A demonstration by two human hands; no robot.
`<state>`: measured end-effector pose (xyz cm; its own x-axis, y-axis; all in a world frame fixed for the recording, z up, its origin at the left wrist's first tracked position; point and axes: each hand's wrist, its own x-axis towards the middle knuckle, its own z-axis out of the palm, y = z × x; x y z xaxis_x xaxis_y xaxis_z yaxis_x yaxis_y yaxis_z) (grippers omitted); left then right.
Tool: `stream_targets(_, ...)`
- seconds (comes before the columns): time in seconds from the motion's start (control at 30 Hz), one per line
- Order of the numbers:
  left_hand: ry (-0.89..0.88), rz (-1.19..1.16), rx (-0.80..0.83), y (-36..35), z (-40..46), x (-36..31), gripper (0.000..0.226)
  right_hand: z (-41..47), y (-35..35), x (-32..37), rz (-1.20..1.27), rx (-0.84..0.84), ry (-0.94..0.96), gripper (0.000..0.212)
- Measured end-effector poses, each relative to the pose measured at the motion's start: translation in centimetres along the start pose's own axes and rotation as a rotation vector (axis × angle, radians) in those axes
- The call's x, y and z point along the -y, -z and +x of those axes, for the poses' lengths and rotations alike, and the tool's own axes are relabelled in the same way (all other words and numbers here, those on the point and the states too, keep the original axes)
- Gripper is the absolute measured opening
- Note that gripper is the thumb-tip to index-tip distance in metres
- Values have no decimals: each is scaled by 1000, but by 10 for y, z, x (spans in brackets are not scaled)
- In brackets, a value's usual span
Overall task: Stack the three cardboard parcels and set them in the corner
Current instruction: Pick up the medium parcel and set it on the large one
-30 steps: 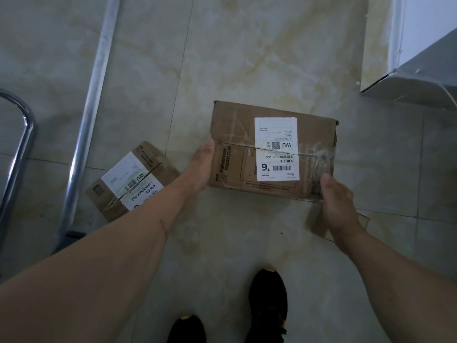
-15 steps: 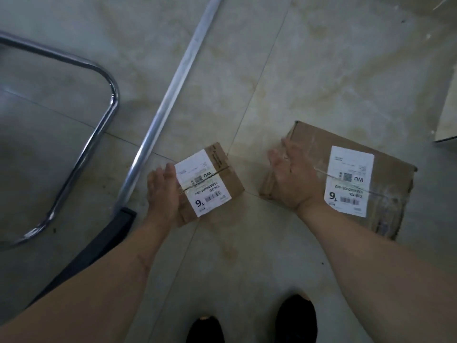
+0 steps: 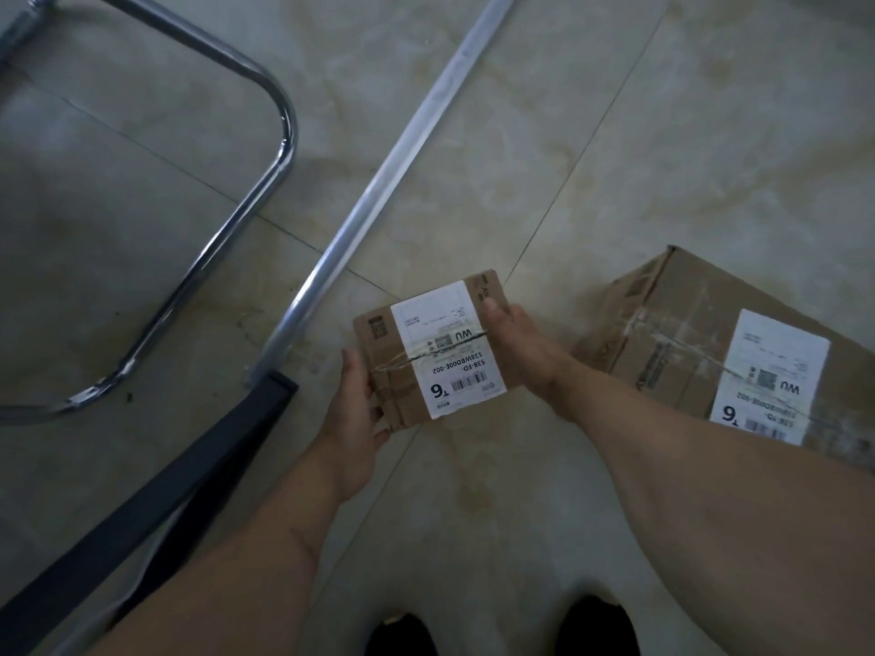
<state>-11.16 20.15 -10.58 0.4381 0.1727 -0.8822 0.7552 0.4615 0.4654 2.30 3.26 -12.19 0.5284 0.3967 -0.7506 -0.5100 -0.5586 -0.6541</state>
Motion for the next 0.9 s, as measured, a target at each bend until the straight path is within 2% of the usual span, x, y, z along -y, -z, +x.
stream_targets(0.07,-2,-15,-4,2,0,1,75,-7,0,7,49,-17,-62,119)
stream_targets(0.17,-37,-9,15,1,-10,-6,72,-7,4,4,88,-4,-100,162)
stream_targets(0.23,-67,17,11,0,-19,-16,68,-6,9,6,107,-9,-88,169)
stream_targets(0.4,-130,95,20,-13,-45,-54,66,-28,21,31,198,-66,-37,164)
stream_targets(0.47,-154,125,31,-23,-58,-68,63,-45,30,44,233,-77,-18,149)
stream_targets(0.53,-182,153,32,-36,-69,-82,62,-64,43,54,255,-85,-2,122)
stream_targets(0.57,-199,168,35,-43,-74,-89,62,-72,50,56,262,-107,9,120)
stream_targets(0.67,-242,231,68,-74,-89,-109,64,-91,81,53,354,-178,38,155)
stream_targets(0.8,-291,352,97,-130,-108,-119,63,-130,124,38,384,-260,74,132)
stream_targets(0.9,-291,436,156,-177,-119,-115,63,-160,159,10,434,-323,69,131)
